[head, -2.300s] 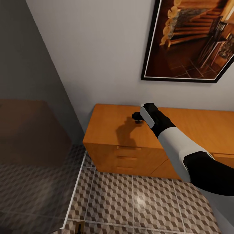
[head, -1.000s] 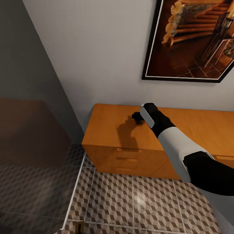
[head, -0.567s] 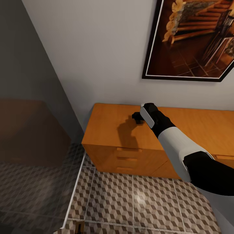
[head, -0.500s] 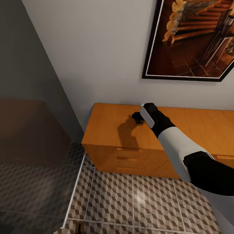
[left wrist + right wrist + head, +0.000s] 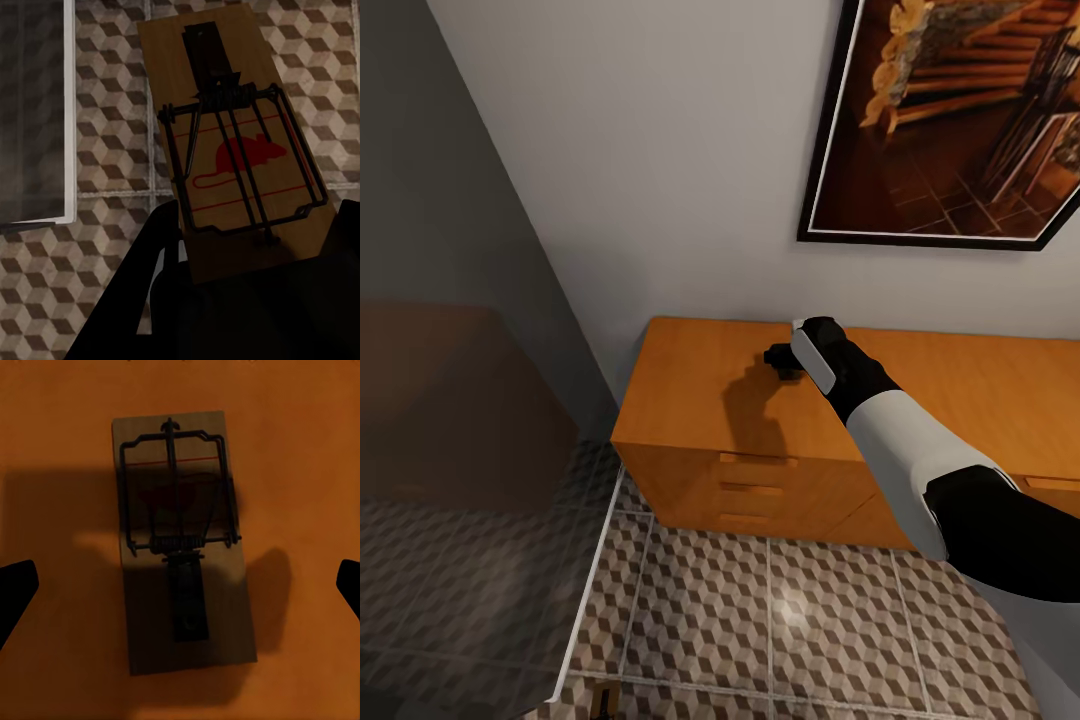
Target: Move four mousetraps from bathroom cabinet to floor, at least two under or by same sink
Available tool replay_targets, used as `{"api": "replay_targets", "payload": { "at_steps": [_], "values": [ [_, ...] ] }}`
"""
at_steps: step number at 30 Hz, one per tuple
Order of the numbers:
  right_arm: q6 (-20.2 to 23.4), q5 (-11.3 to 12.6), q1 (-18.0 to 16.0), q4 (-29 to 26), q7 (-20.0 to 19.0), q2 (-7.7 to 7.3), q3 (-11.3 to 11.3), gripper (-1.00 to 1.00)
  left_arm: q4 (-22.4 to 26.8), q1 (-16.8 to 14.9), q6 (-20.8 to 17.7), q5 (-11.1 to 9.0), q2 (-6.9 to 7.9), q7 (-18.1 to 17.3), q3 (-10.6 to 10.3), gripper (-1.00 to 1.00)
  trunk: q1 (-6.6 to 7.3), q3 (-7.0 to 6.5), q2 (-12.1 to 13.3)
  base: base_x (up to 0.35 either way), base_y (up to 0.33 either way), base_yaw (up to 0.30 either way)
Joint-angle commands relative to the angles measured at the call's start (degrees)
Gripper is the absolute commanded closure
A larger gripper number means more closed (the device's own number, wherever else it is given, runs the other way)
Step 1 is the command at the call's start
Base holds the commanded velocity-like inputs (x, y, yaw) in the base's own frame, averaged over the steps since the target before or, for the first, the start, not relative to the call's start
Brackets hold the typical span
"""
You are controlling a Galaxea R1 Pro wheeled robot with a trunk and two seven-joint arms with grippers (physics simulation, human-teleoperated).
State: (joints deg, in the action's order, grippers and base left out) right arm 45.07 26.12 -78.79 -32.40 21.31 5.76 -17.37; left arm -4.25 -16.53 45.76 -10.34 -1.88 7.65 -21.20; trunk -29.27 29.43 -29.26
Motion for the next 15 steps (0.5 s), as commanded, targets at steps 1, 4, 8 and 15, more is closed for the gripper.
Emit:
{"api": "replay_targets", "payload": {
  "at_steps": [1, 4, 8, 15],
  "values": [
    [0.12, 0.6, -0.05, -0.04, 0.51, -0.04, -0.3, -1.0, -0.23, -0.08, 0.32, -0.29, -0.05, 0.23, -0.51, 1.0, -0.02, 0.07, -0.08, 0.0, 0.0, 0.0],
    [0.11, 0.58, -0.05, -0.04, 0.49, -0.05, -0.3, -1.0, -0.23, -0.08, 0.32, -0.29, -0.05, 0.22, -0.51, 1.0, -0.02, 0.07, -0.08, 0.0, 0.0, 0.0],
    [0.11, 0.59, -0.05, 0.02, 0.49, -0.05, -0.3, -1.0, -0.23, -0.08, 0.32, -0.29, -0.05, 0.22, -0.51, 1.0, -0.02, 0.07, -0.08, 0.0, 0.0, 0.0],
    [0.11, 0.57, -0.05, 0.08, 0.48, -0.11, -0.3, -1.0, -0.23, -0.08, 0.31, -0.29, -0.05, 0.22, -0.51, 1.0, -0.02, 0.07, -0.08, 0.0, 0.0, 0.0]
  ]
}}
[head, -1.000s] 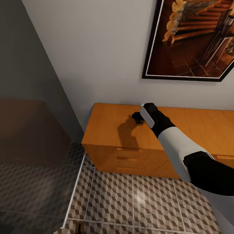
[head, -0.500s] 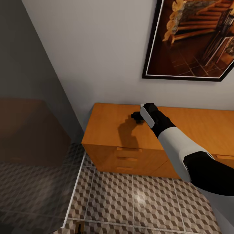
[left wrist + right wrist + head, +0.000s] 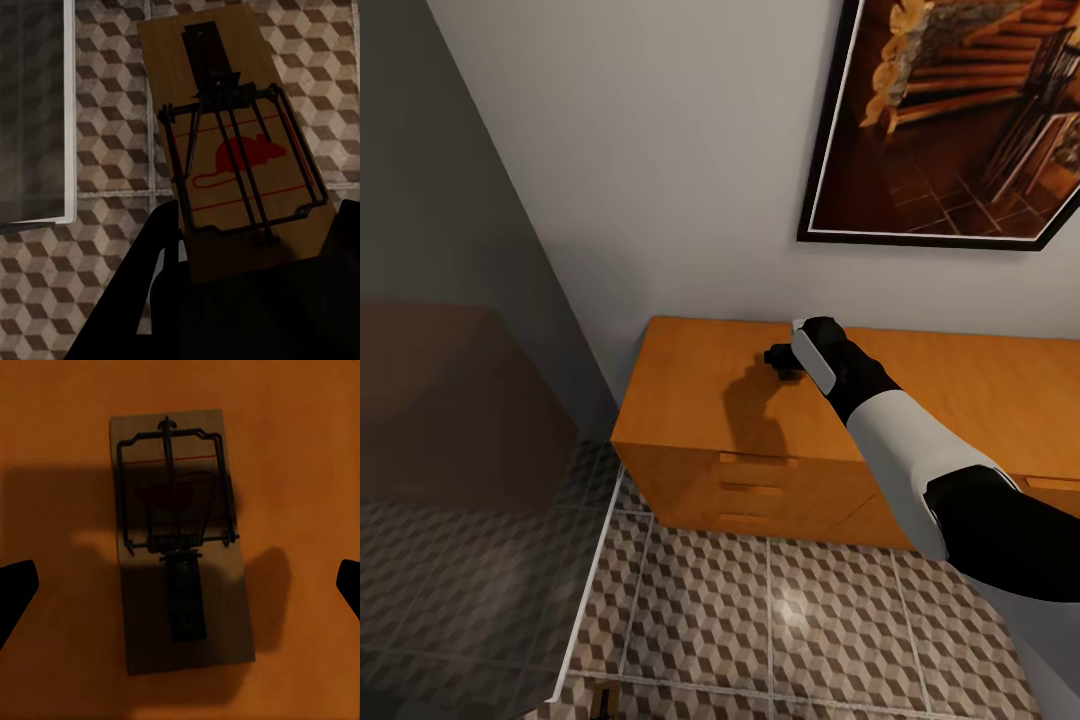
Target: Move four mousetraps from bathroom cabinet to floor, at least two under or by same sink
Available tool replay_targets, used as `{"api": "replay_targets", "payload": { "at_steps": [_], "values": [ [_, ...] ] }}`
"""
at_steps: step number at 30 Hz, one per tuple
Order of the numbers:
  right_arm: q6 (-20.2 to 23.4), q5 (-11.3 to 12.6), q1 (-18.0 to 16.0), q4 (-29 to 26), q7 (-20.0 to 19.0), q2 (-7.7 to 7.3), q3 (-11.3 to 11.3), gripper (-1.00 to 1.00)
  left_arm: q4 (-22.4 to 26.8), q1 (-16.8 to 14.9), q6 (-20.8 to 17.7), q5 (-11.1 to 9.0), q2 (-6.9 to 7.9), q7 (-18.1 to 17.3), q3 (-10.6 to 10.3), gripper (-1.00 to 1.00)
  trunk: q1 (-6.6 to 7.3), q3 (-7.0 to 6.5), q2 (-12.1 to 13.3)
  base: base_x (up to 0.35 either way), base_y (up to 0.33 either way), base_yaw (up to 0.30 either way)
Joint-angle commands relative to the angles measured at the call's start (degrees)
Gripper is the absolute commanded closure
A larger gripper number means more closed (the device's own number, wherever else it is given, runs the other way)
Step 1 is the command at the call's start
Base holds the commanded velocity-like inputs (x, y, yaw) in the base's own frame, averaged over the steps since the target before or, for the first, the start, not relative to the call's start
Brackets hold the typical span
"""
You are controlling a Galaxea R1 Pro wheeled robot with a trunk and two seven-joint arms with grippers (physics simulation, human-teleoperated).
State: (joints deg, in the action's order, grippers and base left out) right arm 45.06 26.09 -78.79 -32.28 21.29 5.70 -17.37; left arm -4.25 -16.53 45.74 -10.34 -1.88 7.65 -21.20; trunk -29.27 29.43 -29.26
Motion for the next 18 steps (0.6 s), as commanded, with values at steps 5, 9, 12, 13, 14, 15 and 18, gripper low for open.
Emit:
{"api": "replay_targets", "payload": {
  "at_steps": [5, 9, 12, 13, 14, 15, 18],
  "values": [
    [0.09, 0.57, 0.0, 0.59, 0.47, -0.13, -0.3, -1.0, -0.23, -0.08, 0.32, -0.29, -0.08, 0.21, -0.51, 1.0, -0.02, 0.07, -0.08, 0.0, 0.0, 0.0],
    [0.06, 0.55, 0.0, 0.91, 0.48, -0.19, -0.26, -1.0, -0.23, -0.08, 0.32, -0.29, -0.11, 0.19, -0.51, 1.0, -0.02, 0.07, -0.08, 0.0, 0.0, 0.0],
    [-0.17, 0.6, 0.02, 1.28, 0.44, -0.53, -0.27, -1.0, -0.23, -0.08, 0.31, -0.29, -0.1, 0.2, -0.51, 1.0, -0.02, 0.07, -0.08, 0.0, 0.0, 0.0],
    [-0.35, 0.6, 0.02, 1.38, 0.44, -0.67, -0.28, -1.0, -0.23, -0.08, 0.31, -0.29, -0.11, 0.2, -0.51, 1.0, -0.02, 0.07, -0.08, 0.0, 0.0, 0.0],
    [-0.84, 0.61, 0.03, 1.53, 0.43, -0.99, -0.29, -1.0, -0.23, -0.08, 0.31, -0.29, -0.12, 0.19, -0.51, 1.0, -0.02, 0.07, -0.08, 0.0, 0.0, 0.0],
    [-1.09, 0.62, 0.01, 1.59, 0.41, -1.14, -0.29, -1.0, -0.23, -0.08, 0.31, -0.29, -0.12, 0.18, -0.51, 1.0, -0.02, 0.07, -0.08, 0.0, 0.0, 0.0],
    [-1.77, 0.62, 0.01, 1.76, -0.03, -1.55, -0.3, -1.0, -0.23, -0.08, 0.31, -0.29, -0.12, 0.18, -0.51, 1.0, -0.02, 0.07, -0.08, 0.0, 0.0, 0.0]
  ]
}}
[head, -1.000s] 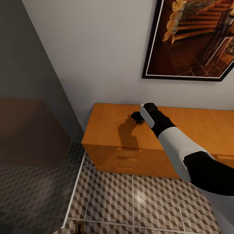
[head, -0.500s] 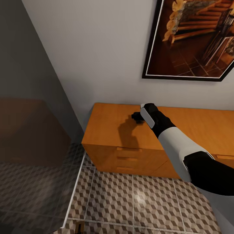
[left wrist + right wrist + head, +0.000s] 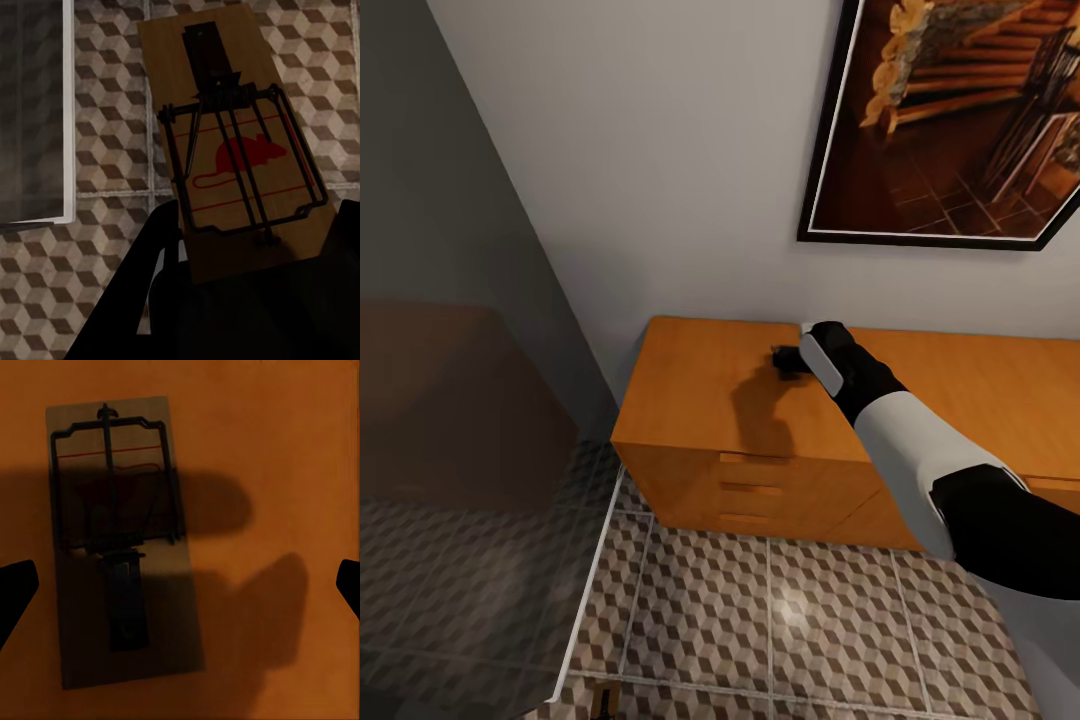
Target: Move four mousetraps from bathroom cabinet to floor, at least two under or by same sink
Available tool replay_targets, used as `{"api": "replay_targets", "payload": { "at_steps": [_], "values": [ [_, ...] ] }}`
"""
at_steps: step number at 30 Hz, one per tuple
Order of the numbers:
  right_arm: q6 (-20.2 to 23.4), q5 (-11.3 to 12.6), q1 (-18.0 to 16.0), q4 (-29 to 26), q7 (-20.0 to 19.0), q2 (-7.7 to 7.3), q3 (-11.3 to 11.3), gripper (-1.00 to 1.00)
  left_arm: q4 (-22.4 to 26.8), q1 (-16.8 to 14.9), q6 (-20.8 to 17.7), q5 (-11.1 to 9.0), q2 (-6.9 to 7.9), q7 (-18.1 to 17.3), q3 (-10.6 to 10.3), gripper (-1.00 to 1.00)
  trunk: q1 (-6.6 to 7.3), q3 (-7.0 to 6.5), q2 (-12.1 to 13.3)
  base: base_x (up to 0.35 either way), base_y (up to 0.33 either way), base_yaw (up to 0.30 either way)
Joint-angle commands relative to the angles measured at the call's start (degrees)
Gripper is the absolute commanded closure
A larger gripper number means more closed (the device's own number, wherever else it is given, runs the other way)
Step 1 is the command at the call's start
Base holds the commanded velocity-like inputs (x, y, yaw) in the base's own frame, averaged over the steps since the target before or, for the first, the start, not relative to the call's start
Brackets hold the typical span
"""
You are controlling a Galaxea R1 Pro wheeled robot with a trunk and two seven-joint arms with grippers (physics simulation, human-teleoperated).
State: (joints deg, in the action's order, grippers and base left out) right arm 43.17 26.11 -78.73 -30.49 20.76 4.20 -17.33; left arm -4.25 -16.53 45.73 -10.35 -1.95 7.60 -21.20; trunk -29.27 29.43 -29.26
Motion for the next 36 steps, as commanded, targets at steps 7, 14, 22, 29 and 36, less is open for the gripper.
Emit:
{"api": "replay_targets", "payload": {
  "at_steps": [7, 14, 22, 29, 36],
  "values": [
    [-0.3, 0.55, -0.04, 0.06, -1.43, -0.35, -0.34, -1.0, -0.23, -0.08, 0.33, -0.29, -0.04, 0.23, -0.51, 1.0, -0.02, 0.07, -0.08, 0.0, 0.0, 0.0],
    [-0.42, 0.53, -0.02, 0.09, -2.05, -0.41, -0.34, -1.0, -0.23, -0.08, 0.33, -0.29, -0.06, 0.23, -0.51, 1.0, -0.02, 0.07, -0.08, 0.0, 0.0, 0.0],
    [-0.47, 0.53, -0.03, 1.49, -2.15, -0.35, -0.34, -1.0, -0.23, -0.08, 0.33, -0.29, -0.07, 0.23, -0.51, 1.0, -0.02, 0.07, -0.08, 0.0, 0.0, 0.0],
    [-0.55, 0.11, -0.05, 2.42, -2.2, -0.33, -0.35, -1.0, -0.23, -0.08, 0.33, -0.29, -0.07, 0.24, -0.51, 1.0, -0.02, 0.07, -0.08, 0.0, 0.0, 0.0],
    [-1.49, -0.01, -0.03, 2.7, -2.21, -0.28, -0.42, -1.0, -0.23, -0.08, 0.33, -0.29, -0.07, 0.23, -0.51, 1.0, -0.02, 0.07, -0.08, 0.0, 0.0, 0.0]
  ]
}}
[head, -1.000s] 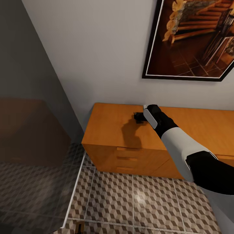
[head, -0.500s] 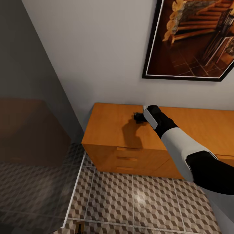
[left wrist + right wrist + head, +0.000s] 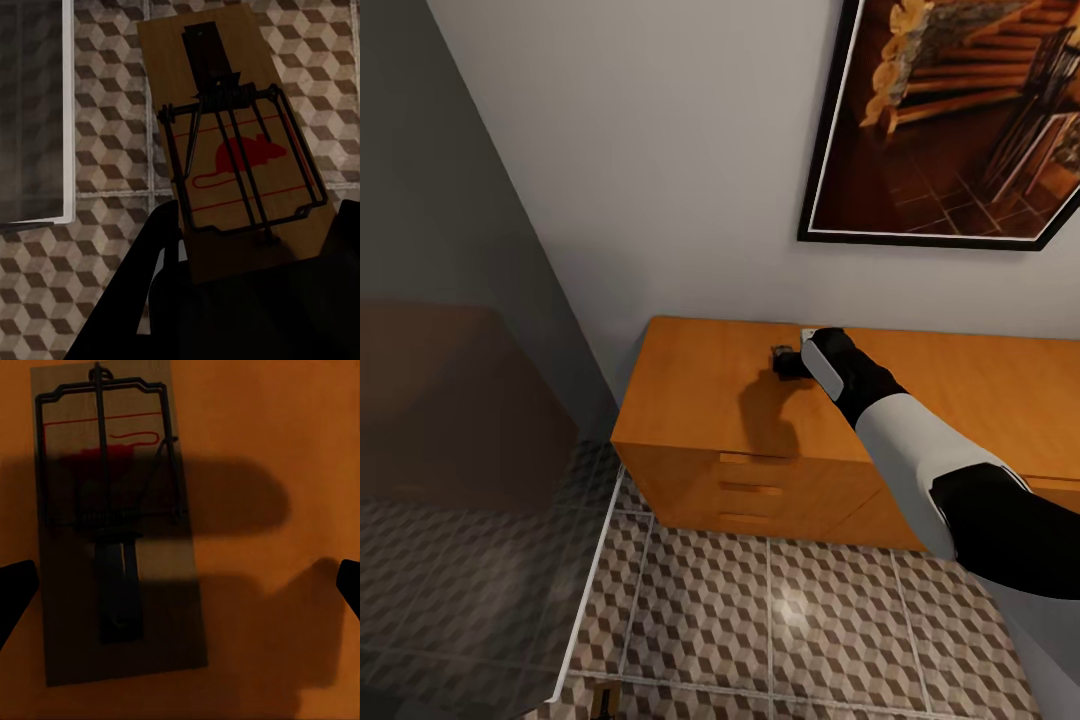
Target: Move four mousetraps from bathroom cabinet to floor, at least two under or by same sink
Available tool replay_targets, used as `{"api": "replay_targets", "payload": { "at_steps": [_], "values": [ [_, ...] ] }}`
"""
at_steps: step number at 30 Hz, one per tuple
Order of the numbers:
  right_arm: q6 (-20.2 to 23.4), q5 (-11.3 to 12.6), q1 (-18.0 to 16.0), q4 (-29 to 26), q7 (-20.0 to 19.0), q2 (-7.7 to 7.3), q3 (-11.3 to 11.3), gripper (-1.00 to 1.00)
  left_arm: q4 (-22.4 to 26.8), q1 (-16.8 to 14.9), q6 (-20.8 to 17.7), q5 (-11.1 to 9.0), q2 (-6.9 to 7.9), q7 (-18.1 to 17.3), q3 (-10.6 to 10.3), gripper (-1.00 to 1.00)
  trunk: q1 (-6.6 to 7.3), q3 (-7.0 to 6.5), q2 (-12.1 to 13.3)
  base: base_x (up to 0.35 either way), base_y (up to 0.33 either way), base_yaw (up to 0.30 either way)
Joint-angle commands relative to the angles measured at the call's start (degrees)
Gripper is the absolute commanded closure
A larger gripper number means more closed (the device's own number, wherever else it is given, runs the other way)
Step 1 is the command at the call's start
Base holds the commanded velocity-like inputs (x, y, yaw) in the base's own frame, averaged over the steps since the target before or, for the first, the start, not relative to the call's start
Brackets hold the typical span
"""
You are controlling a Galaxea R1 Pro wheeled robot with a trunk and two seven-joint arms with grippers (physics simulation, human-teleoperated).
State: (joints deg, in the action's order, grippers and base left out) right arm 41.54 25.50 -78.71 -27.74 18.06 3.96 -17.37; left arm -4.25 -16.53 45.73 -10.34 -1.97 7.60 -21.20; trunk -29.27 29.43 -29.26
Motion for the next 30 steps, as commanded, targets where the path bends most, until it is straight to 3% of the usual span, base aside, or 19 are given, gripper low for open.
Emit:
{"api": "replay_targets", "payload": {
  "at_steps": [1, 17, 30],
  "values": [
    [0.1, 0.58, -0.05, 0.01, 0.49, -0.04, -0.38, -1.0, -0.23, -0.08, 0.33, -0.29, -0.05, 0.23, -0.51, 1.0, -0.02, 0.07, -0.08, 0.0, 0.0, 0.0],
    [-0.26, 0.43, -0.07, 1.5, 0.48, 0.35, -0.5, -1.0, -0.23, -0.08, 0.33, -0.29, -0.05, 0.23, -0.51, 1.0, -0.02, 0.07, -0.08, 0.0, 0.0, 0.0],
    [-3.23, 0.43, -0.06, 3.31, 0.37, 0.36, -0.56, -1.0, -0.23, -0.08, 0.33, -0.29, -0.05, 0.23, -0.51, 1.0, -0.02, 0.07, -0.08, 0.0, 0.0, 0.0]
  ]
}}
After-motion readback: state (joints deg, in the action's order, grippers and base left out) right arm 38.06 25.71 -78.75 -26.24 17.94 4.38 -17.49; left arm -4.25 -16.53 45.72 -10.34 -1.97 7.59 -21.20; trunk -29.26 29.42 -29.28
